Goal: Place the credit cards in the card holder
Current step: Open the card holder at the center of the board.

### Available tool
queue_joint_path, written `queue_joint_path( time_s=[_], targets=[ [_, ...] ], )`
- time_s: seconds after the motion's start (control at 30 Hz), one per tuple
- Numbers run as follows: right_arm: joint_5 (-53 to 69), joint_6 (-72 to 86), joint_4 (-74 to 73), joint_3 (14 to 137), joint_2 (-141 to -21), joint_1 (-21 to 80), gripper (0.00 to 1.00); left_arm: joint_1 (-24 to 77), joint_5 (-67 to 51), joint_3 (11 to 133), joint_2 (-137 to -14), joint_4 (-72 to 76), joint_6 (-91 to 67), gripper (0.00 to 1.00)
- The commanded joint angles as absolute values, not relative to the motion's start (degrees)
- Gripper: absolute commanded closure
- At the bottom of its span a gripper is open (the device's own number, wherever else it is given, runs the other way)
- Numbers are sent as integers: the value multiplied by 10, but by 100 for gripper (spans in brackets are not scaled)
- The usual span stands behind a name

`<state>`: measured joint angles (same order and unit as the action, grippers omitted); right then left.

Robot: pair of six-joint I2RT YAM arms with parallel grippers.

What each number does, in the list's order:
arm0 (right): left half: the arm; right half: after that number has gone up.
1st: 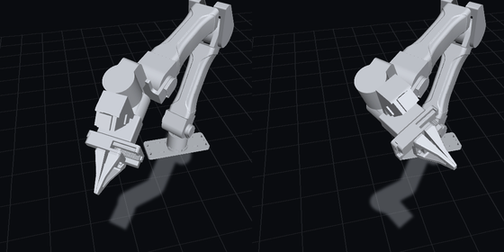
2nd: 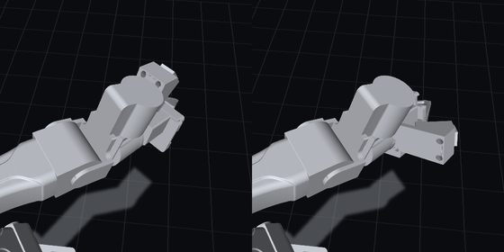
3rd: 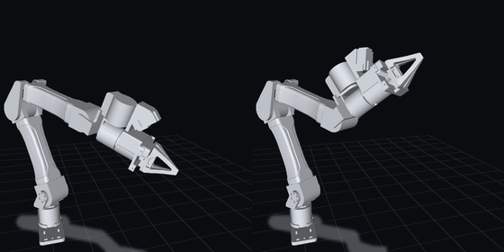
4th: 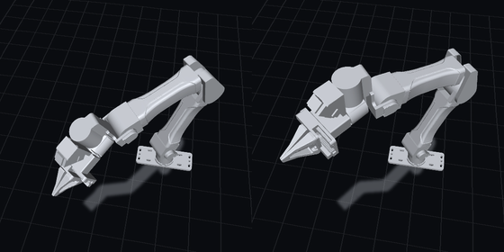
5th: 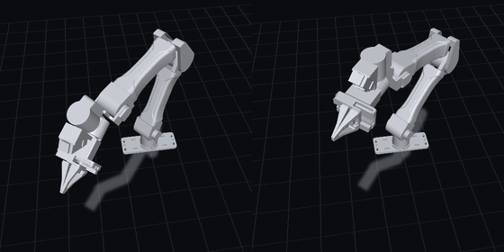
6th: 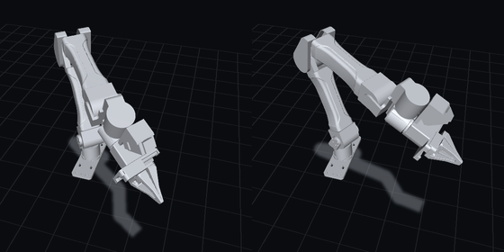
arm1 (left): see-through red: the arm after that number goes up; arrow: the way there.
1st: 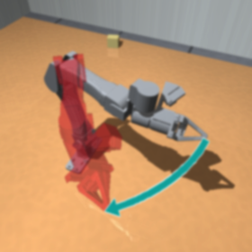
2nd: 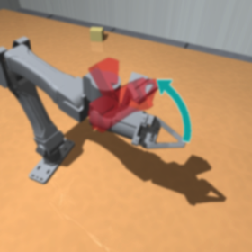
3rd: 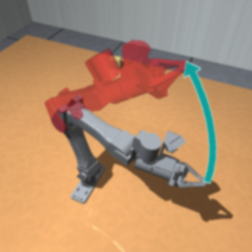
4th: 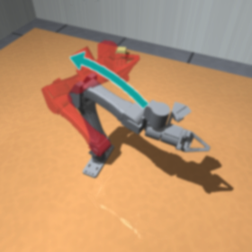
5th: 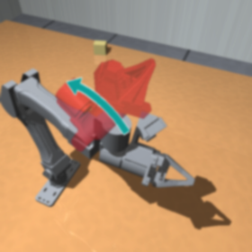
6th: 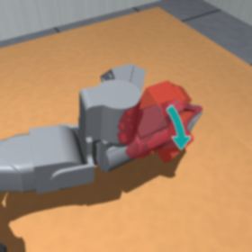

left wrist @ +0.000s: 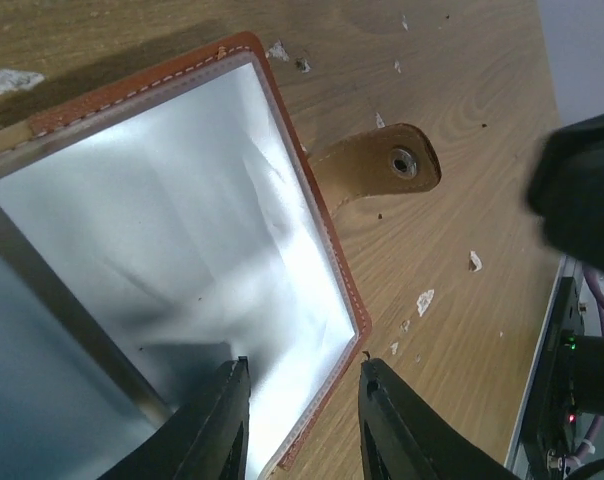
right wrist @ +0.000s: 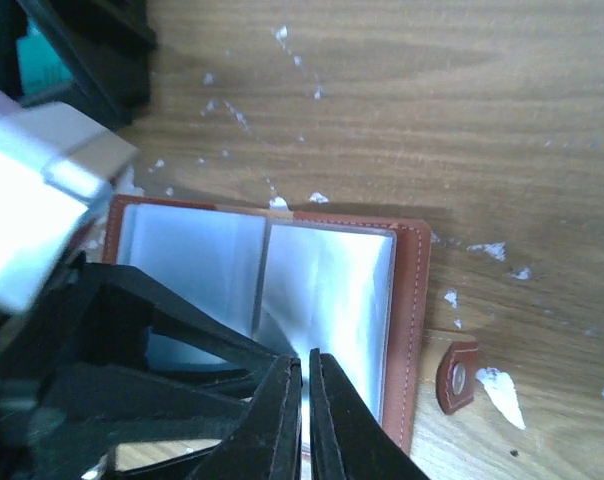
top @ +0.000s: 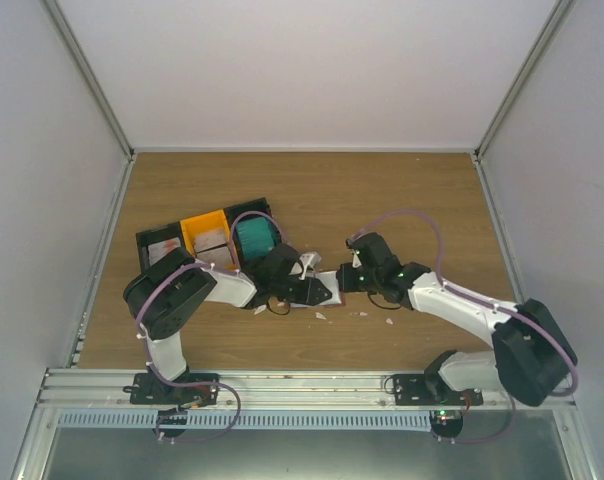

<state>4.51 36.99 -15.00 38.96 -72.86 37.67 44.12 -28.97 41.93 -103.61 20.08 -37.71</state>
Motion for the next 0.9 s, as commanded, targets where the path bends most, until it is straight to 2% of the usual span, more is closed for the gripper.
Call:
queue_joint_path(
  time_s=[0.0,0.3,0.57,0.7,0.87],
  targets=[
    [84,369,-120,393,-782,373,93,446,-272,398,-1033,225,-373,68],
    [134,347,-90,392,-868,373,88,446,-282,388,-964,221,-387,69],
    [97,316,-125,418,-887,373,80,446,-125,443,-914,23,-355,68],
    [86,290,-138,436,-890,388,78,445,-82,433,-901,-22,-360,68],
    [31,285,-165,465,-900,435,67,444,-49,409,-857,-38,-380,69]
  ],
)
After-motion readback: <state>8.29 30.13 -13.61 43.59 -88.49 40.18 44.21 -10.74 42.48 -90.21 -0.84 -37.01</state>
